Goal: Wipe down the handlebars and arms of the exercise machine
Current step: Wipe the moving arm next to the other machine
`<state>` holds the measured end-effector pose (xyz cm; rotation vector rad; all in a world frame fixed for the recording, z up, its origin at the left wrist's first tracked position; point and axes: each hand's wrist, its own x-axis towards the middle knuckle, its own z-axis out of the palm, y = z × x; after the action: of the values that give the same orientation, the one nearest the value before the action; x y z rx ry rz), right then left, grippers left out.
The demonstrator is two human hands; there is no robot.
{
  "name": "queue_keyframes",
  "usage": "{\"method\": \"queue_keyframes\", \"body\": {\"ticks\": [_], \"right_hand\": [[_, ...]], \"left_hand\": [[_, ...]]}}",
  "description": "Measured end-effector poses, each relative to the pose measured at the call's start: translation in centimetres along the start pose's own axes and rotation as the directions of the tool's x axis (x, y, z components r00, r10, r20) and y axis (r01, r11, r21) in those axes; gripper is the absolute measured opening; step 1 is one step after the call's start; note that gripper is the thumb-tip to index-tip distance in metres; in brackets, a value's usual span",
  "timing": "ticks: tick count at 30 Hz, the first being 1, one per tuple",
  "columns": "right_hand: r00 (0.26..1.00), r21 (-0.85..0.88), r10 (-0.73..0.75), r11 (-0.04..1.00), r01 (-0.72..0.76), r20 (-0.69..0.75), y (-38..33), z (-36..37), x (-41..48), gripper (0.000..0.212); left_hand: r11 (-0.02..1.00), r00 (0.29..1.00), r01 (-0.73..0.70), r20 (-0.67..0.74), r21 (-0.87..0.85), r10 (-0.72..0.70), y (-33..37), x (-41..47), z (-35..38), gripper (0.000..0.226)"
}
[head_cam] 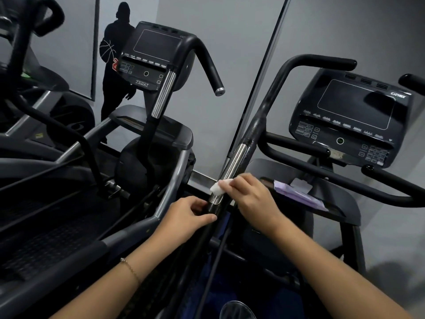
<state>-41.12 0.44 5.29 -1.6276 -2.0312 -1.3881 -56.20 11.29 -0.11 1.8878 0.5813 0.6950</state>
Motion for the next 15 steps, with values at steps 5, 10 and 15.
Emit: {"method": "queue_keyframes", "body": {"ticks": [5,10,15], "right_hand": [[0.966,-0.093,0.256,0.961,-0.259,-0.047,5.9,0.3,4.6,0.030],[0.950,-0.042,0.300,0.952,-0.304,-0.082,3.3,0.7,3.3,0.037],[0.998,0.020,0.059,0.998,-0.059,0.001,0.2,0.4,-0.6,0.040]], "left_hand": [[0.998,1.000,0.005,0.004,-0.065,-0.005,-0.1,0.1,0.2,0.023],[0.995,1.000,0.003,0.023,-0.099,-0.001,-0.8,0.5,0.0,0.023],[0.994,0.999,-0.026,0.030,-0.110,0.030,-0.7,0.6,0.0,0.023]]}}
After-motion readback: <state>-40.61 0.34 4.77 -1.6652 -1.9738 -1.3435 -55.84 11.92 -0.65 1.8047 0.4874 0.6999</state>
